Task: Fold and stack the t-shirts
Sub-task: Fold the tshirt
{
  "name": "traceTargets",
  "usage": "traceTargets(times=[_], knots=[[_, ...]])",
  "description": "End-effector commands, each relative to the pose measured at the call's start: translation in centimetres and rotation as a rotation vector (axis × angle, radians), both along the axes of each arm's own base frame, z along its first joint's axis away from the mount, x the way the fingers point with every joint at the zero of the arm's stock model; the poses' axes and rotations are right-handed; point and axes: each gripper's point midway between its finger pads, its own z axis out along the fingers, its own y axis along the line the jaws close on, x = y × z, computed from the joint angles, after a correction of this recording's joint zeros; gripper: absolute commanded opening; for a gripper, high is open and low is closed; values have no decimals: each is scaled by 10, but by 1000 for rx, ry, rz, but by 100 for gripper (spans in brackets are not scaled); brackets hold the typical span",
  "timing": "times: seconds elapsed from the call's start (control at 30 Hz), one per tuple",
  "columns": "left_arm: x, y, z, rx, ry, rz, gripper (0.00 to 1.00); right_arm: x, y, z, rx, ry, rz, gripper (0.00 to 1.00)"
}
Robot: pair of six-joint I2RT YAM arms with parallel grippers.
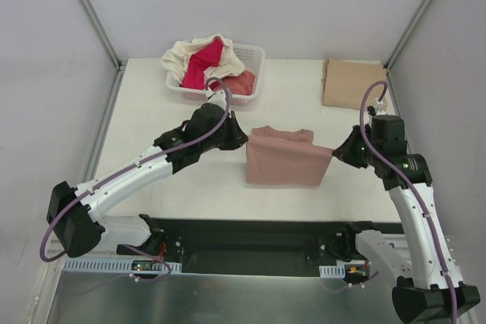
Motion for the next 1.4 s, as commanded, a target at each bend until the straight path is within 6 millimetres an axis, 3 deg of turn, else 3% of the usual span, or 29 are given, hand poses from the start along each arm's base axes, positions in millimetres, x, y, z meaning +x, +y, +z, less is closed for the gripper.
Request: traceTargets(times=[0.0,0.23,0.53,0.6,0.77,1.1,1.2,1.27,1.33,1.37], knots=[[30,0,15,7,-55,14,0,33,-4,23,8,-93,-25,1],[74,-4,2,30,-18,33,0,66,-8,18,26,-76,-67,1],[118,-14,-38,67,71,23,0,109,-13,-9,9,12,-70,1],[124,-17,-38,63,72,12,0,120,-15,-21,-2,40,-74,1],[138,-21,-61,87,107,5,0,145,-11,-46,22,104,-82,1],[166,-24,-94,106,165,9,0,172,-17,-83,-6,196,-114,1],[168,-30,-101,100,182,-16,0,177,-17,-93,-12,225,-117,6],[168,-32,-104,101,189,-29,18,179,-14,-102,-8,256,-104,15],[168,-34,-102,93,187,-42,27,183,-10,-103,7,273,-82,26],[168,-35,-99,87,183,-47,34,185,-9,-102,11,271,-71,39]])
